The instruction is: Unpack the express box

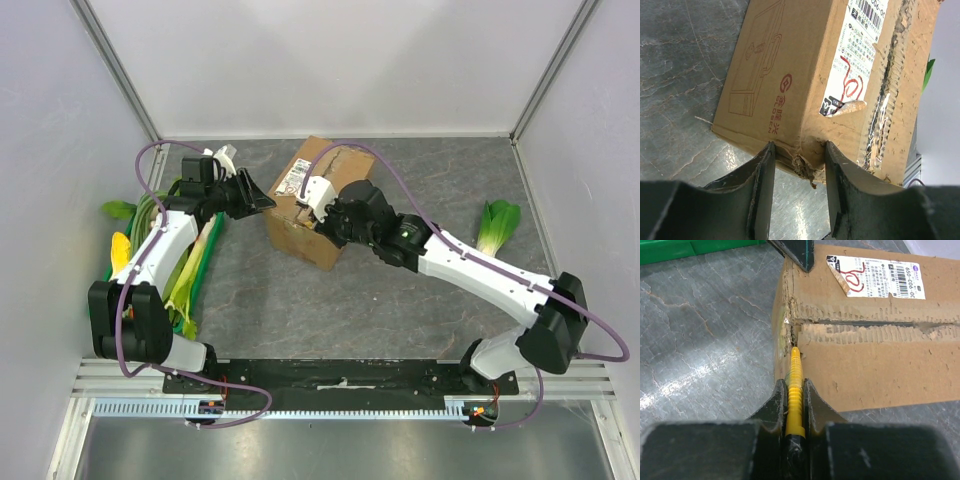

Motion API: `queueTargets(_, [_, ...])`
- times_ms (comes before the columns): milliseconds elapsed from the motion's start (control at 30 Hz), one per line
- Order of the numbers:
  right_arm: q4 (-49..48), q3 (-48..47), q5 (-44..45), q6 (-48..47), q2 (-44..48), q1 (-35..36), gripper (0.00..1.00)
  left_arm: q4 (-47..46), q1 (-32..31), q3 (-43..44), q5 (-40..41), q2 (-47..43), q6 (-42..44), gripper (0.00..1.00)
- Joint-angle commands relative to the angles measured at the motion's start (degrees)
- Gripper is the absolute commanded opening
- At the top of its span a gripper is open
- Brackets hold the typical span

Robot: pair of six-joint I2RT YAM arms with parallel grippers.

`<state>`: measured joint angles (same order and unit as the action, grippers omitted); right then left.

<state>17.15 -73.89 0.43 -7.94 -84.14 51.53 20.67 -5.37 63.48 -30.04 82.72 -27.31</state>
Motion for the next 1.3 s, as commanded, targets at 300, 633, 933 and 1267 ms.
queueTargets(300, [2.63, -3.46, 9.04, 11.8, 12.15, -4.76, 0.0, -3.09, 0.0, 1.19, -2.3, -4.31, 0.33, 0.68])
queueTargets(633, [4.65, 1.37, 28.06, 31.05, 8.83, -23.21, 0.0, -1.43, 0.0, 4.72, 8.49, -6.26, -2.13, 0.76])
queueTargets(933, [4.4, 1.72, -1.99, 34.21, -3.66, -39.83, 0.04, 3.94, 0.09, 8.67, 20.81, 2.79, -3.54, 0.73])
queueTargets(1267, [1.49, 3.66, -27.49, 47.75, -14.65, -51.0, 0.22, 3.59, 0.01, 11.3, 10.37, 12.1, -3.28, 0.71])
